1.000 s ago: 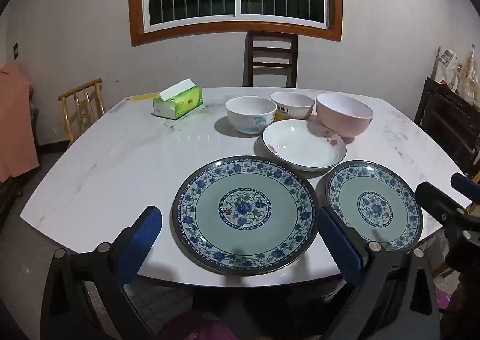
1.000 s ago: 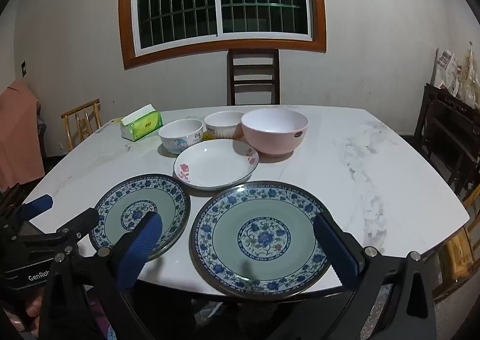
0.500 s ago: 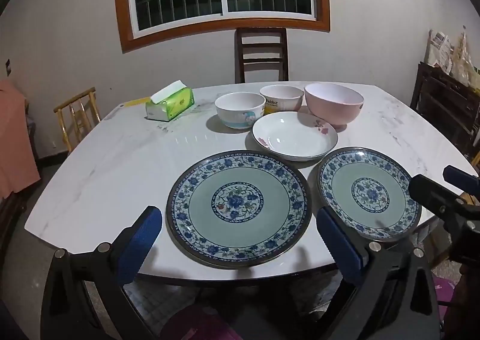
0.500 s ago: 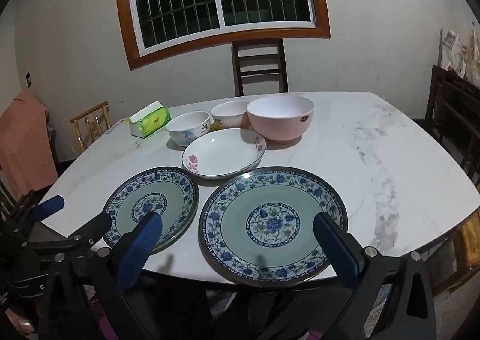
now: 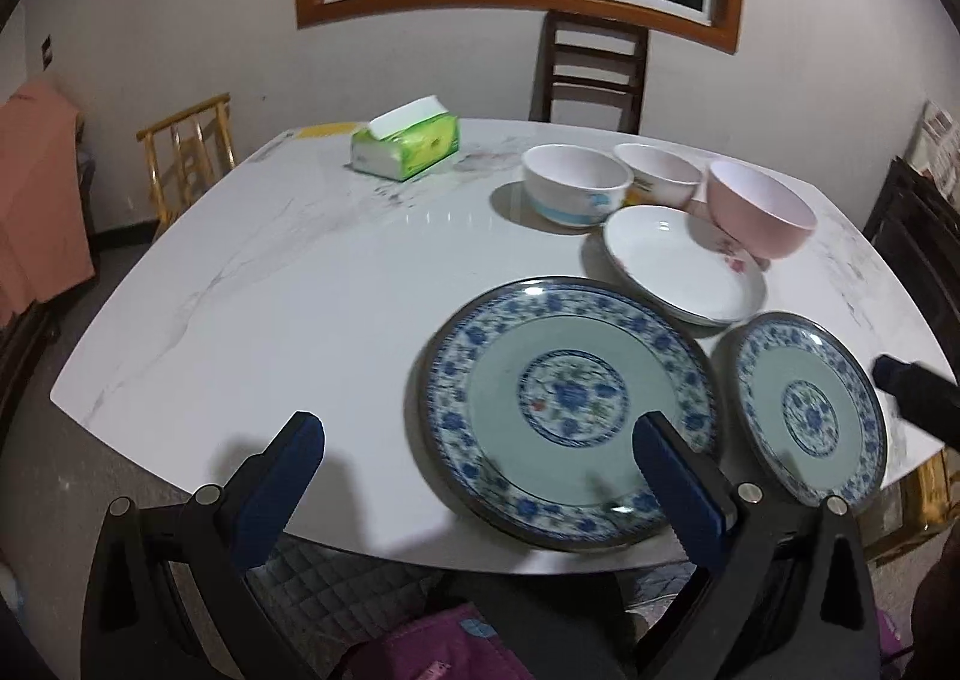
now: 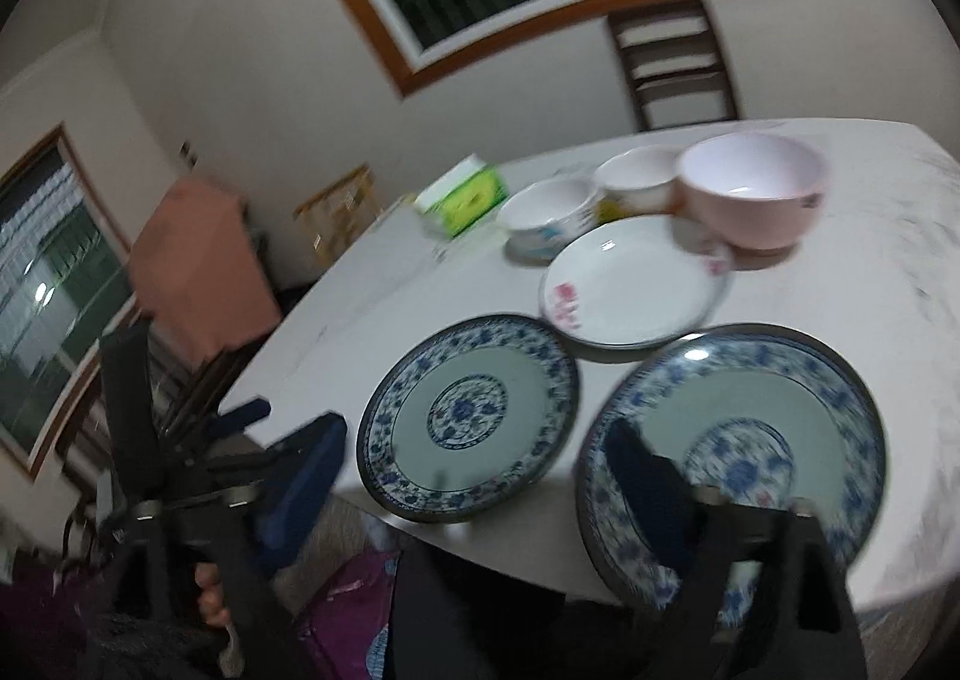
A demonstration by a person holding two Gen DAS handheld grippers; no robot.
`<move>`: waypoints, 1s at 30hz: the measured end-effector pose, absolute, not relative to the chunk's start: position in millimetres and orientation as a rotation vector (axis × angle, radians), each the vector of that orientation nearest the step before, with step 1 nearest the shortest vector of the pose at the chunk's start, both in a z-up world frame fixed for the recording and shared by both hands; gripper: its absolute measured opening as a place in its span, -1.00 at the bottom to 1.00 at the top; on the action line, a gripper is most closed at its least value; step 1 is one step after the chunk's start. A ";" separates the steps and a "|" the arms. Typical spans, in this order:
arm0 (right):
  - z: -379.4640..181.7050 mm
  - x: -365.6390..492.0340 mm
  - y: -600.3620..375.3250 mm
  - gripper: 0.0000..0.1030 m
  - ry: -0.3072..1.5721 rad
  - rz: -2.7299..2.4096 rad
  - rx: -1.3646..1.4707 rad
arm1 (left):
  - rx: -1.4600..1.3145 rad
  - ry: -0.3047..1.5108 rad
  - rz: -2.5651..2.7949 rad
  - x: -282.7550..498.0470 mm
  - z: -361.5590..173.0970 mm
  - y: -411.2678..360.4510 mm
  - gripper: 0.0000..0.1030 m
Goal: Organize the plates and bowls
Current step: 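Move the left gripper to the rim of the large blue-and-white plate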
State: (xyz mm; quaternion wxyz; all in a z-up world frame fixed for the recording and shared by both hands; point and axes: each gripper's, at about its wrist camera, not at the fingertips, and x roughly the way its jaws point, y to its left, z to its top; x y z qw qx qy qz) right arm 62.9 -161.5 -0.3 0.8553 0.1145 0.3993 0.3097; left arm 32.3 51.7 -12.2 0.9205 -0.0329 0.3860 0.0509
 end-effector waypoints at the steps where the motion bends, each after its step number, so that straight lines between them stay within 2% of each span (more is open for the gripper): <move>1: -4.9 73.2 -157.6 0.25 0.879 0.684 0.245 | -0.060 0.803 0.113 36.2 -13.4 55.0 0.98; 3: -17.6 94.2 -148.1 0.09 0.945 0.696 0.239 | -0.036 0.837 0.135 45.8 -18.7 60.2 0.86; 5: -27.4 109.7 -144.0 0.08 0.998 0.708 0.270 | -0.046 0.870 0.131 52.8 -23.5 67.1 0.74; 17: -61.7 169.4 -135.8 0.08 1.188 0.673 0.279 | -0.199 0.987 0.103 73.0 -51.3 102.6 0.73; 30: -77.8 187.7 -140.6 0.08 1.249 0.637 0.294 | -0.216 1.041 0.086 82.5 -66.5 109.3 0.73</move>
